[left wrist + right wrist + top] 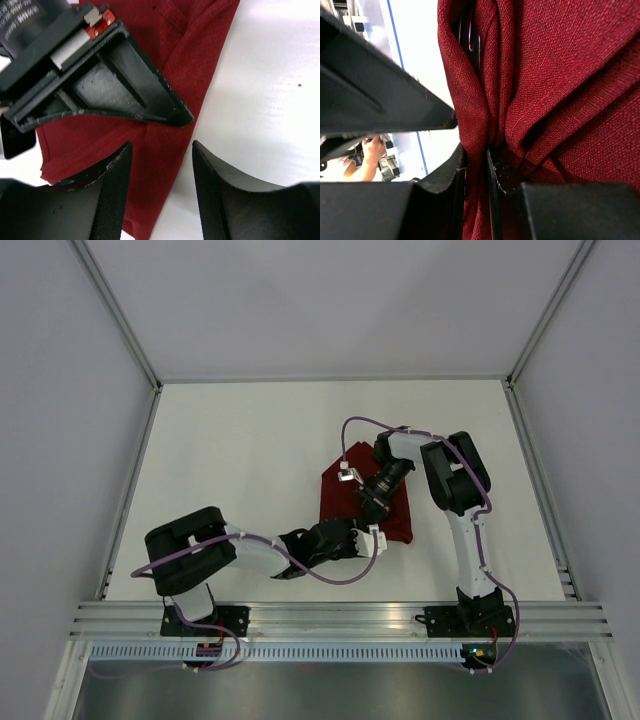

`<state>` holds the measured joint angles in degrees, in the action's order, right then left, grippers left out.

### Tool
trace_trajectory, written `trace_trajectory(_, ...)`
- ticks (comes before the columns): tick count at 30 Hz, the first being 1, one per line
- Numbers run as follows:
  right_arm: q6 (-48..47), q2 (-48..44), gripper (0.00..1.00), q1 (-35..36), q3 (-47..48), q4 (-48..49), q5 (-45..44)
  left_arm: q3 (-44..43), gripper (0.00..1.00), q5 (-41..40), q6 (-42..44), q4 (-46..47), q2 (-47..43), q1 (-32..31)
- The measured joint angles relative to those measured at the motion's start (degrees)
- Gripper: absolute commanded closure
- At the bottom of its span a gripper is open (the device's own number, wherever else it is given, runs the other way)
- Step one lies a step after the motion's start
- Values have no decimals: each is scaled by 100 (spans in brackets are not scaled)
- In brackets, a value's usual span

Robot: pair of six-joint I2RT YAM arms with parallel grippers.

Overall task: Fold the napkin, place the utensils inside, and roll it up
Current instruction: Roll the napkin at the center of the board.

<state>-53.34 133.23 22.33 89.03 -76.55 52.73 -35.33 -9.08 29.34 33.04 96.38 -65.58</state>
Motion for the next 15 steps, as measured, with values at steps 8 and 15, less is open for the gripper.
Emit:
trace_trajectory(8,0,79,92,0,31,-136,2,-136,44,-127,420,267,422,-81)
trace_trajectory(15,-2,162,93,-4,116,-238,4,-269,53,-79,505,236,590,-87)
